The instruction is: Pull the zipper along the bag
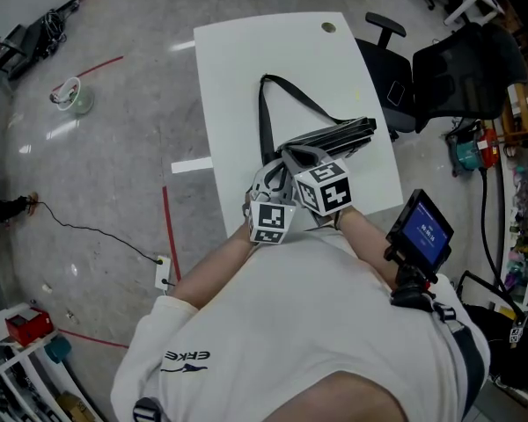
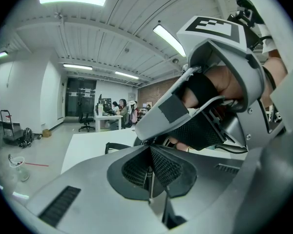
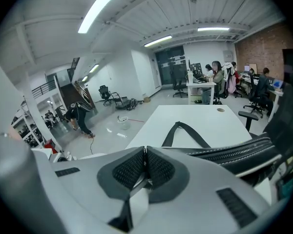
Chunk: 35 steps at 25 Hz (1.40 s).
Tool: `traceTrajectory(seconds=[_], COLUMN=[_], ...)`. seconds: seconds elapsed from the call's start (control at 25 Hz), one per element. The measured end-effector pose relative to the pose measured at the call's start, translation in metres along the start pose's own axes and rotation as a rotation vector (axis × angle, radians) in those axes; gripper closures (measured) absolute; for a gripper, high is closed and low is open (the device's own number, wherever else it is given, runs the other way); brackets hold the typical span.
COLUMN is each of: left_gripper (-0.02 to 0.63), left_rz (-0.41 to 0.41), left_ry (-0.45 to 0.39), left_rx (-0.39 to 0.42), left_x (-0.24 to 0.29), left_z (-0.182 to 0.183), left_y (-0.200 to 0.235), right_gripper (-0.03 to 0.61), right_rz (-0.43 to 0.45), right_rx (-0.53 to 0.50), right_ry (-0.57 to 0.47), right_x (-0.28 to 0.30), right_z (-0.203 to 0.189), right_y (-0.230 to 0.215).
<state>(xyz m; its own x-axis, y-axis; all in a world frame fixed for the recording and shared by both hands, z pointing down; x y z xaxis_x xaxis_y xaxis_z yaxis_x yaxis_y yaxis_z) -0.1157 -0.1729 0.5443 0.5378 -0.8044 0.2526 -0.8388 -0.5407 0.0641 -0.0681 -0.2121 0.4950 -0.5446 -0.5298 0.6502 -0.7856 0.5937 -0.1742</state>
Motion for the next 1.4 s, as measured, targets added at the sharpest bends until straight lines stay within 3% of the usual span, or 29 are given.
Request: traceTrajectory(seconds=[0.32,0.56,0.72,1.08,1.4], left_gripper=[0.612,0.612,0.612,0.612,0.612], left_rz=[-0.007,0.005,0.014,0.039,0.078], left_ry=[0.036,0.043,0.029,0.001,-0.039], left_rx=[0.009,0.004,0.011,-0.024,-0.052], left_x=[-0.01,-0.024,-0.038,-0.077,-0.078], left_z=[-0.006,-0.008,-0.007,0.003,0.016], left_y=[-0.003,-0.003,-0.003,-0.006,-0.012], right_gripper=[0.567,0.487,0.477,0.479,0.481], right_rz=[-0.008,0.028,0.036,-0.059,-0.142], right_rx=[0.027,0.003,-0.002,0.031,0.0], right_ry=[-0.032,-0.028,-0.046,-0.138,-0.219], right_x=[-0.004,-0.01,-0.017,-0.059,-0.082], right_z=[-0.001,-0.007,-0.012,-0.029,-0.052], right_y=[0.0,0.016,0.03,0.047,0.034])
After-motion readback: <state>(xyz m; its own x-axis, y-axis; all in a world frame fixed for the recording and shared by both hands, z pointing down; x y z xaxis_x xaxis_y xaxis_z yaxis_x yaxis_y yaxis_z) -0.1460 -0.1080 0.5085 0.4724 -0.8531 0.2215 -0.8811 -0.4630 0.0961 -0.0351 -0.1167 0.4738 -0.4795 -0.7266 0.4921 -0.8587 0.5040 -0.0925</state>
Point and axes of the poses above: the fingertips, and each gripper's own axes: x forward along the fingers, y to its left, z out of its top, the point moved 6 cm from there along -x, backward along the fingers, and after that the axes turned 1 degree about -z, right-handed, at the moved point
